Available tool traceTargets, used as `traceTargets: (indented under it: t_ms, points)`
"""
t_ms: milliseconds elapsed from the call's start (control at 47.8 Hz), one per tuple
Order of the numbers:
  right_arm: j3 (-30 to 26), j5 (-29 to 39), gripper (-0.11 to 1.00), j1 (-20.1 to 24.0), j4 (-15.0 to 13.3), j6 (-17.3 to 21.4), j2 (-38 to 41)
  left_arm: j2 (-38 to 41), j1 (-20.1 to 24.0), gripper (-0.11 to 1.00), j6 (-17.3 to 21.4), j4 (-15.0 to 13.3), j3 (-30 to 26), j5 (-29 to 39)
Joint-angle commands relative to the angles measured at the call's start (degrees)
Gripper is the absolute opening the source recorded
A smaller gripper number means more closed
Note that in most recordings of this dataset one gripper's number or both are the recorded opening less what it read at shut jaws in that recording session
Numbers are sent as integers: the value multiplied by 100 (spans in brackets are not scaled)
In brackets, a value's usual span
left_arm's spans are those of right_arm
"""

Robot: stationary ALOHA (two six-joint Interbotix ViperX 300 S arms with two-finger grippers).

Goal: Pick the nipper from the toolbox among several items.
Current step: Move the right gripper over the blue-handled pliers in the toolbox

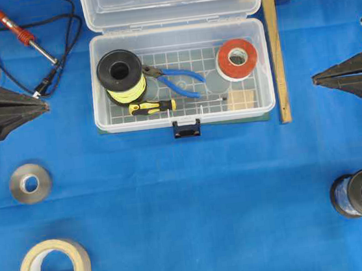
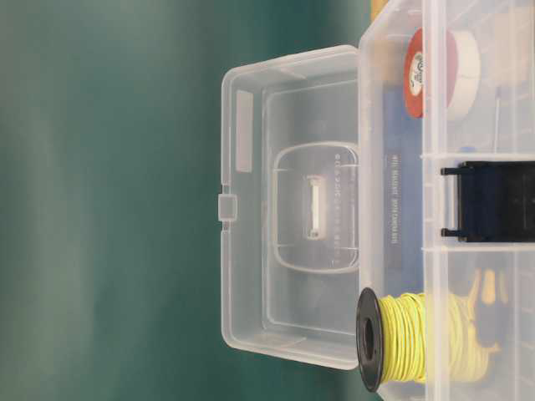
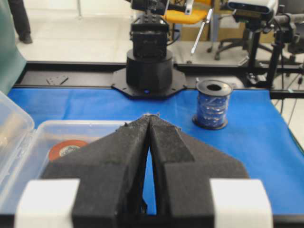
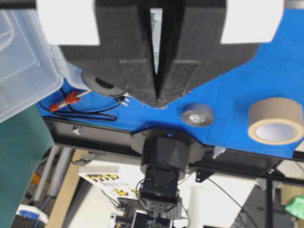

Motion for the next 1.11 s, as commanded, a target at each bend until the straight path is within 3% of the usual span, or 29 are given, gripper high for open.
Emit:
traceTargets:
  t_ms: [0, 335, 628, 732, 879, 921, 1088]
  points:
    - [-158, -9, 0, -26, 0, -62, 53, 70, -35, 0, 0, -193, -79, 97]
    - [-1160, 1178, 0, -580, 0, 44, 1081, 79, -35, 0, -18, -193, -79, 149]
    - [-2610, 2373, 1, -1274, 0, 18, 2979, 79, -35, 0, -18, -193, -79, 114]
    - [-3138, 2874, 20, -1397, -9, 0, 3735, 79, -35, 0, -18, -193, -79, 114]
    - [-3990, 3771, 61, -1477, -70, -35, 4755, 79, -35, 0, -26, -193, -70, 123]
    - [-4184, 3955, 69, -1494, -114, -44, 5010, 88, -35, 0, -26, -193, -79, 123]
    - [-4799, 4377, 66, -1538, -211, -70, 5968, 97, -35, 0, -26, -193, -70, 132]
